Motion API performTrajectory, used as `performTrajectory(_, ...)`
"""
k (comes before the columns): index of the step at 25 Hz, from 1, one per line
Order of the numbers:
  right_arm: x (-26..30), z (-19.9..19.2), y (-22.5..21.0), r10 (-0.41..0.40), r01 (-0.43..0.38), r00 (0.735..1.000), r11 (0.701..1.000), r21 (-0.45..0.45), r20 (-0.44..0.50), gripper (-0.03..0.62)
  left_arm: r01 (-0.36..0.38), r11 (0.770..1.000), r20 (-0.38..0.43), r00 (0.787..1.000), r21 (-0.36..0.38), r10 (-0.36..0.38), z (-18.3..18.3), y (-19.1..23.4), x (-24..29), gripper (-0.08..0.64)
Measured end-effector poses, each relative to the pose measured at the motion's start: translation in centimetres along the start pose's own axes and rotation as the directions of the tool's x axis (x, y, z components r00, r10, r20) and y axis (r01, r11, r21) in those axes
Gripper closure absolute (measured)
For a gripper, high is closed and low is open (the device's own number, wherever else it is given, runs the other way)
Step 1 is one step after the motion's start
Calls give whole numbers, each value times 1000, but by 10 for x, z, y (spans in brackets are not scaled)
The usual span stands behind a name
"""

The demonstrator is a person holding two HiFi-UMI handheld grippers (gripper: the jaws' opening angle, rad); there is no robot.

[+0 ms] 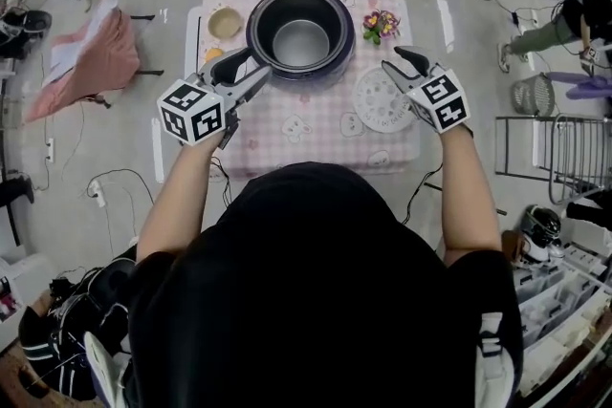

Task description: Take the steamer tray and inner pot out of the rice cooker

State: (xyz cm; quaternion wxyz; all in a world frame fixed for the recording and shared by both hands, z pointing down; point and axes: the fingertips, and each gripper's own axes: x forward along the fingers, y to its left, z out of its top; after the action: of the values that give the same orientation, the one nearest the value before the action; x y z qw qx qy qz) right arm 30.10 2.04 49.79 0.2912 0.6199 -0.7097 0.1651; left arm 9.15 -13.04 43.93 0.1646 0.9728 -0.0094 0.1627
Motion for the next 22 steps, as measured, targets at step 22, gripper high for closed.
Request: performTrajectory(22,10,74,-15,35,-72,981,979,192,191,419,-101,995,-30,994,-15,100,-10,41,-12,304)
